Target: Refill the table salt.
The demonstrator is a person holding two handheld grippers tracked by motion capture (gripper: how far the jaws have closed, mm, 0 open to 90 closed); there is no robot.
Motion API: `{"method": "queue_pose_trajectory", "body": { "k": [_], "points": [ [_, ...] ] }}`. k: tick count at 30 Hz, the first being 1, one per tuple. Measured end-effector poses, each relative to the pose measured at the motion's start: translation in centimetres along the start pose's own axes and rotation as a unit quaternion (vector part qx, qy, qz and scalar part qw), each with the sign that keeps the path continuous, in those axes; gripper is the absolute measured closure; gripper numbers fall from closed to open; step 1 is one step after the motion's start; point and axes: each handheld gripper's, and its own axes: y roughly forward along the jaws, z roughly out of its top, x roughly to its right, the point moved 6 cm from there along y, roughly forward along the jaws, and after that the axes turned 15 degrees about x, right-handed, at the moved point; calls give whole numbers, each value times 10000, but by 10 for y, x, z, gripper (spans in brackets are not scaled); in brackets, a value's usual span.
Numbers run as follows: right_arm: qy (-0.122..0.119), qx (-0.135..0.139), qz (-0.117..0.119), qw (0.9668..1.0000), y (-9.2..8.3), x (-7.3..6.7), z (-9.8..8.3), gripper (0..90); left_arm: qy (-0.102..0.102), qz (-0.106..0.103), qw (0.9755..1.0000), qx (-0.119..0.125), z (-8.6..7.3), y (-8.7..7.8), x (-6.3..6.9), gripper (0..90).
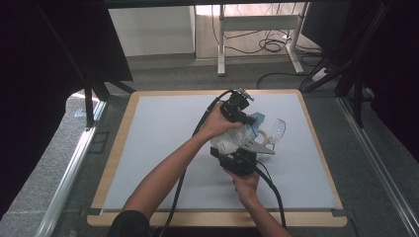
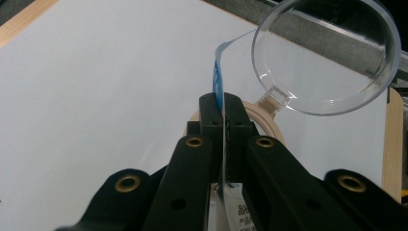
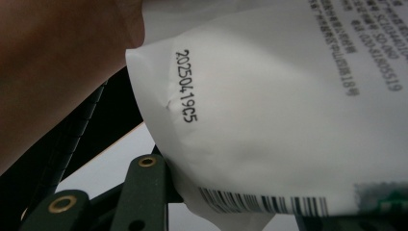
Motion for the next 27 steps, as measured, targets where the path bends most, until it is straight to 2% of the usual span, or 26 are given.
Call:
{"method": "queue_pose_trajectory", "body": {
  "k": [13, 27],
  "points": [
    [36, 40, 17, 10000, -2, -1, 3, 608, -55, -96, 9999, 2, 3, -1, 0, 898],
    [-33, -2, 47, 10000, -1, 0, 1, 609, -62, -58, 10000, 26, 0, -1, -1, 898]
  ]
}}
